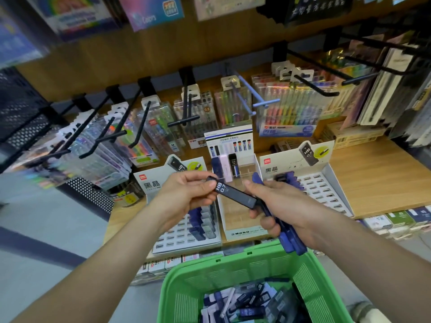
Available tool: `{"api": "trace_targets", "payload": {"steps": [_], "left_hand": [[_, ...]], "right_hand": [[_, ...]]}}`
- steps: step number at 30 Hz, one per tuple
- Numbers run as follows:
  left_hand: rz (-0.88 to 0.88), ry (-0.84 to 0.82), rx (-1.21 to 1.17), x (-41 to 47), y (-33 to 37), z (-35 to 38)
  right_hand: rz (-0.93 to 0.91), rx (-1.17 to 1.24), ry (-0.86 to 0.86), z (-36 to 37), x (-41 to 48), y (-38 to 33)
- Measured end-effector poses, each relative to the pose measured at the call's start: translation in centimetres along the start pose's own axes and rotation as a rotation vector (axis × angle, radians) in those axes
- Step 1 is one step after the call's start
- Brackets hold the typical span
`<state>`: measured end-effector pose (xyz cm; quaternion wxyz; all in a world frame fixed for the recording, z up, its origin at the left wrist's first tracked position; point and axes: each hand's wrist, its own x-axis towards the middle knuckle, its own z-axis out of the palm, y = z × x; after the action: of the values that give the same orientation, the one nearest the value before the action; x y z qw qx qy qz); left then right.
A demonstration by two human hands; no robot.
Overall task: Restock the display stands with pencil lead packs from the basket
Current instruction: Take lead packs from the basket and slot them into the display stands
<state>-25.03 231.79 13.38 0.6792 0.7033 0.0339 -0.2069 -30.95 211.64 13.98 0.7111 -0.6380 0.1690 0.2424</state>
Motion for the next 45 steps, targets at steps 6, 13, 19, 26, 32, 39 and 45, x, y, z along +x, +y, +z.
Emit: {"api": "trace_targets", "payload": {"steps": [6, 13, 19, 26, 32, 39, 45], "left_hand": [[0.179, 0.272, 0.248, 1.4, -0.8, -2.4], [0.417, 0.414, 0.744, 2.1, -0.7, -3.7], [0.389, 0.429, 0.926, 1.9, -0.3, -6.5], [0.239, 0.347, 1.15, 1.0, -3.6, -8.6], [0.239, 0.32, 1.129, 1.7, -5.9, -8.5], [0.262, 0.261, 1.202, 2.4, -6.9, -8.4], [0.261, 0.305, 1.167, 3.1, -7.7, -7.8]], "right_hand": [[0.032, 0.268, 0.053, -0.1, 0.6, -1.1], [0.011, 0.442, -0.011, 0.4, 0.6, -1.1], [-0.027, 0.284, -0.021, 1.3, 1.3, -0.4], [-0.022, 0.206, -0.012, 1.9, 1.8, 0.2], [0.003, 0.202, -0.019, 2.2, 2.3, 0.6], [0.017, 0.188, -0.031, 2.1, 2.7, 0.9], [0.03, 0.185, -0.033, 2.1, 2.8, 1.0]]}}
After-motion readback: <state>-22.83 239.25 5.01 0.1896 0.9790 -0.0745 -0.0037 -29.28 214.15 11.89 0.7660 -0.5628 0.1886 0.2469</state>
